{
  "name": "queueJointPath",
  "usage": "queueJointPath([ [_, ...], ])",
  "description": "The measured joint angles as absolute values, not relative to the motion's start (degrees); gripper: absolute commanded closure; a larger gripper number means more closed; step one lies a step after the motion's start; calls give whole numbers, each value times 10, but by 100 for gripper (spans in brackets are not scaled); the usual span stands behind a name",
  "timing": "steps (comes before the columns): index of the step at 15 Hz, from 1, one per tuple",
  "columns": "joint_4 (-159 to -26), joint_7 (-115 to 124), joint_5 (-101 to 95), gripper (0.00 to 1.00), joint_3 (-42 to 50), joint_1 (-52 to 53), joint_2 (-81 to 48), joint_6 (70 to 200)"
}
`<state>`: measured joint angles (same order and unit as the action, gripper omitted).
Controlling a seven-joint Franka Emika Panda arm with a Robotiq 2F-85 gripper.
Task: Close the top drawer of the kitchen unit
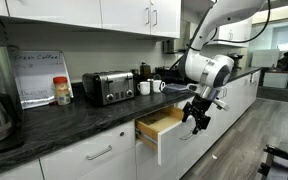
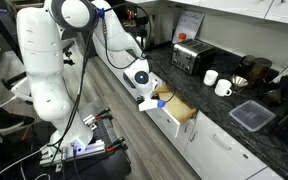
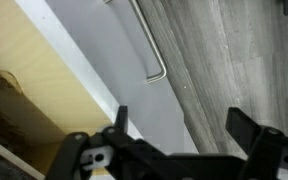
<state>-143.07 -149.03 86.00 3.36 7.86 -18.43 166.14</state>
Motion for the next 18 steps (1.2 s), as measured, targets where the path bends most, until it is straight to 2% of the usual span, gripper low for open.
queueJointPath([
  [10, -1402, -1468, 840, 0, 40, 79, -194, 1691],
  [13, -1430, -1318, 716, 0, 52, 85, -195, 1707],
  [18, -1477, -1077, 514, 0, 148, 161, -162, 1702],
])
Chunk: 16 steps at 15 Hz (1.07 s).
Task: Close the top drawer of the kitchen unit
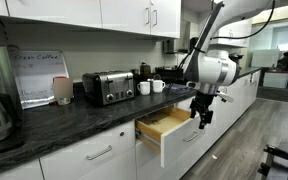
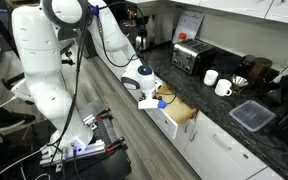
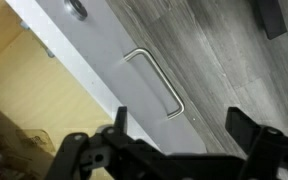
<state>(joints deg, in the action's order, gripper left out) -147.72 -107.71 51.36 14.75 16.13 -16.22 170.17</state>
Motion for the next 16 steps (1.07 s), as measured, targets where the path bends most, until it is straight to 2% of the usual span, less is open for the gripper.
queueJointPath([
  [2, -1486, -987, 432, 0, 158, 162, -139, 1700],
  [5, -1490, -851, 327, 0, 240, 221, -117, 1698],
  [11, -1483, -565, 157, 0, 507, 427, -144, 1672],
  [16, -1460, -355, 49, 0, 700, 609, -164, 1512],
])
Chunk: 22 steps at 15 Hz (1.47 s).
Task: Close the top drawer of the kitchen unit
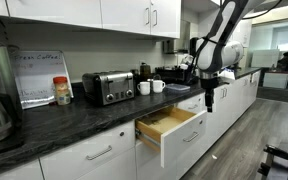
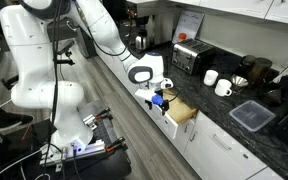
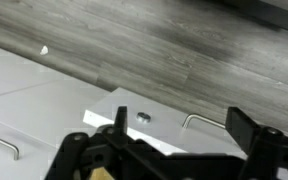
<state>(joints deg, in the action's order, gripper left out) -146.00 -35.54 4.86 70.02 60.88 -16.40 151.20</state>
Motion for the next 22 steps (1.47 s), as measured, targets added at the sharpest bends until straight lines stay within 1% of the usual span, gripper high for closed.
queueJointPath([
  [3, -1435, -281, 26, 0, 770, 687, -163, 1368],
  [6, -1414, -245, 33, 0, 804, 725, -155, 1238],
  [8, -1412, -231, 53, 0, 811, 729, -145, 1189],
  [10, -1417, -225, 81, 0, 816, 728, -136, 1170],
  [13, -1435, -222, 125, 0, 818, 727, -127, 1182],
  [16, -1467, -222, 164, 0, 813, 729, -121, 1236],
  [19, -1508, -225, 195, 0, 797, 729, -120, 1316],
  [22, -1551, -234, 234, 0, 765, 729, -119, 1439],
])
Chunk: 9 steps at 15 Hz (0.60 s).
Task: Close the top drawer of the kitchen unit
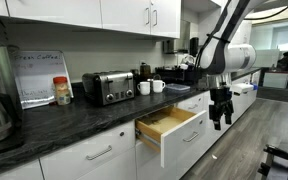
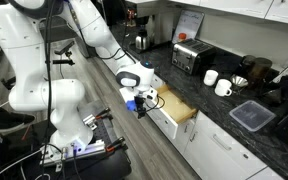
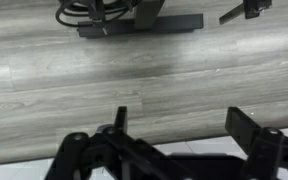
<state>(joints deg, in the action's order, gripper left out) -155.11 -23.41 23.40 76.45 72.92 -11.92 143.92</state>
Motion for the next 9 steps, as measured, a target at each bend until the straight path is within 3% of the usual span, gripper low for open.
queueJointPath([
  [4, -1594, -248, 302, 0, 699, 728, -118, 1625],
  [9, -1592, -286, 400, 0, 597, 691, -117, 1732],
])
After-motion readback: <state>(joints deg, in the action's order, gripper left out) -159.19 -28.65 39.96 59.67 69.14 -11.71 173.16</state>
